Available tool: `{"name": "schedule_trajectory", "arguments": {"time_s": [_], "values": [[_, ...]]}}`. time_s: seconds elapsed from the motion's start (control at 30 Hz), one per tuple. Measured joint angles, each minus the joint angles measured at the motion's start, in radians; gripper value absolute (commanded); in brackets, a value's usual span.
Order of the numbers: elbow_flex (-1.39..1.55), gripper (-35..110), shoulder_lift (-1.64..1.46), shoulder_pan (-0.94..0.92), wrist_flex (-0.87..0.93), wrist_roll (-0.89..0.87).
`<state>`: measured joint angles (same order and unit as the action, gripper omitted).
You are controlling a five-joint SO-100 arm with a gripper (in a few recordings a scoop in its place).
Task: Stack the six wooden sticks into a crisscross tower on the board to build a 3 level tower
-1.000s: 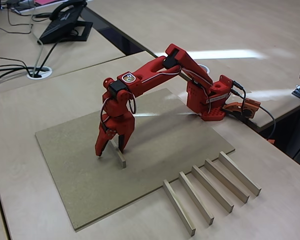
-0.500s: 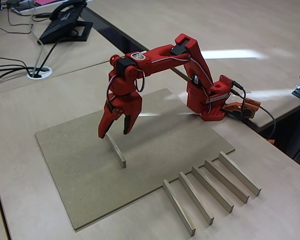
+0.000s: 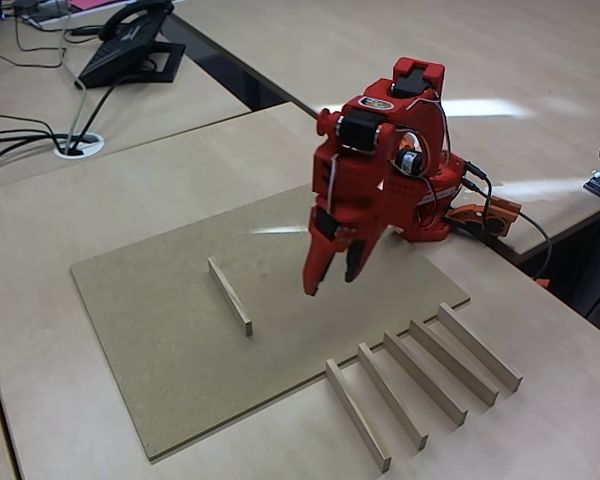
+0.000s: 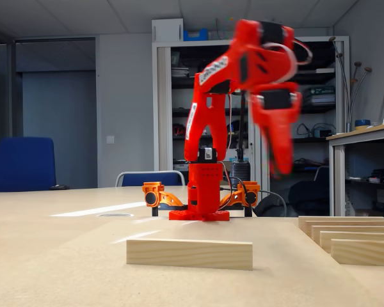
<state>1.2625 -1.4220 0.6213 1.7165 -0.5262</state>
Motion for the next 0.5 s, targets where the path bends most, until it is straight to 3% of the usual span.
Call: {"name": "schedule_trajectory", "arguments": {"time_s": [0.5], "values": [[0.337, 20, -0.181, 0.371, -0.192, -0.454]]}}
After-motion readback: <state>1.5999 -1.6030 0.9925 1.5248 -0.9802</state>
